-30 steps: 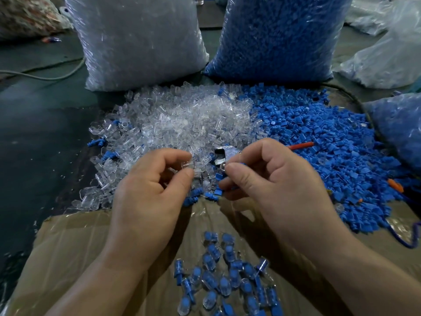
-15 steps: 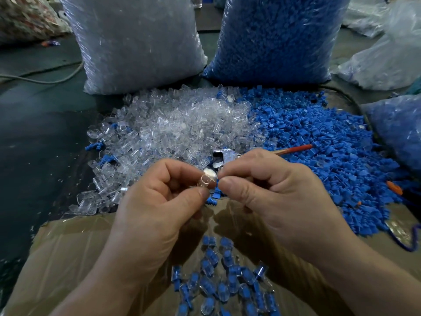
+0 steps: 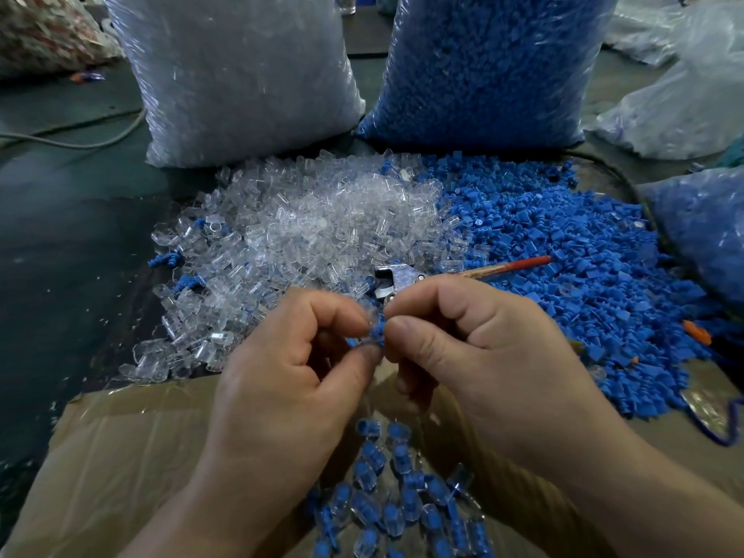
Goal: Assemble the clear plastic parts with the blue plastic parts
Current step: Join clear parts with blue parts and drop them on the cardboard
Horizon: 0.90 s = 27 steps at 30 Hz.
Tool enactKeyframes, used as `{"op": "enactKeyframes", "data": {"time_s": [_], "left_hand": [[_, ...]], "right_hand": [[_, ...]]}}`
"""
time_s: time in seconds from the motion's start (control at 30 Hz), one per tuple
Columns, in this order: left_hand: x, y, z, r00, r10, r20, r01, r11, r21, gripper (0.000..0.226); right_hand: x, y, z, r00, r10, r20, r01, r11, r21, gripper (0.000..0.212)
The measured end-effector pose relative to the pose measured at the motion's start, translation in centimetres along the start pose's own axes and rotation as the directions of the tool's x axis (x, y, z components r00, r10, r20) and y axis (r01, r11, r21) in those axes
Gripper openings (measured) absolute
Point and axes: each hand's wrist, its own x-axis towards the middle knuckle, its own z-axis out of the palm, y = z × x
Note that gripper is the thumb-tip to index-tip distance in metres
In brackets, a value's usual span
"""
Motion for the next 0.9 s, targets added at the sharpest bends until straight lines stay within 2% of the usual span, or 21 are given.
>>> {"op": "enactKeyframes", "data": {"time_s": [0.1, 0.2, 0.33, 0.4, 0.5, 0.57, 0.63, 0.8, 0.9], "left_hand": [[0.01, 0.42, -0.04, 0.995, 0.101, -0.024, -0.099, 0.992, 0.078, 0.022], [-0.10, 0.73, -0.30, 0.985, 0.171, 0.002, -0.170, 0.978, 0.124, 0.018], [-0.39, 0.64, -0.50, 0.997, 0.077, 0.013, -0.076, 0.995, -0.057, 0.040], [-0.39, 0.66, -0.59, 0.996, 0.082, 0.026, -0.081, 0.995, -0.051, 0.044], [-0.01, 0.62, -0.60, 0.996, 0.090, 0.028, -0.092, 0.992, 0.086, 0.043], [0.08, 0.54, -0.40, 0.995, 0.102, 0.023, -0.104, 0.987, 0.126, 0.032], [0.05, 0.61, -0.27, 0.998, 0.069, 0.014, -0.070, 0.991, 0.117, 0.021], [-0.18, 0.33, 0.07, 0.988, -0.119, 0.095, 0.131, 0.982, -0.139, 0.032], [-0.01, 0.07, -0.03, 0.977, -0.168, 0.128, 0.192, 0.959, -0.209, 0.025]], "right_hand": [[-0.08, -0.06, 0.12, 1.000, 0.023, 0.003, -0.022, 0.997, -0.071, 0.005], [-0.09, -0.27, 0.00, 1.000, 0.026, 0.007, -0.024, 0.990, -0.138, 0.023], [-0.16, -0.41, -0.03, 0.999, -0.037, -0.010, 0.036, 0.993, -0.114, 0.017], [-0.22, -0.25, -0.13, 0.995, -0.095, -0.043, 0.084, 0.974, -0.212, 0.017], [-0.13, -0.01, -0.10, 0.972, -0.234, -0.027, 0.198, 0.875, -0.442, 0.014], [-0.08, 0.13, 0.09, 0.959, -0.283, 0.008, 0.242, 0.804, -0.543, 0.012], [-0.04, 0.21, 0.20, 0.951, -0.307, 0.036, 0.267, 0.757, -0.596, 0.016], [-0.03, 0.05, 0.34, 0.929, -0.355, 0.108, 0.350, 0.740, -0.575, 0.021], [0.02, 0.13, 0.34, 0.917, -0.371, 0.147, 0.381, 0.704, -0.599, 0.020]]}}
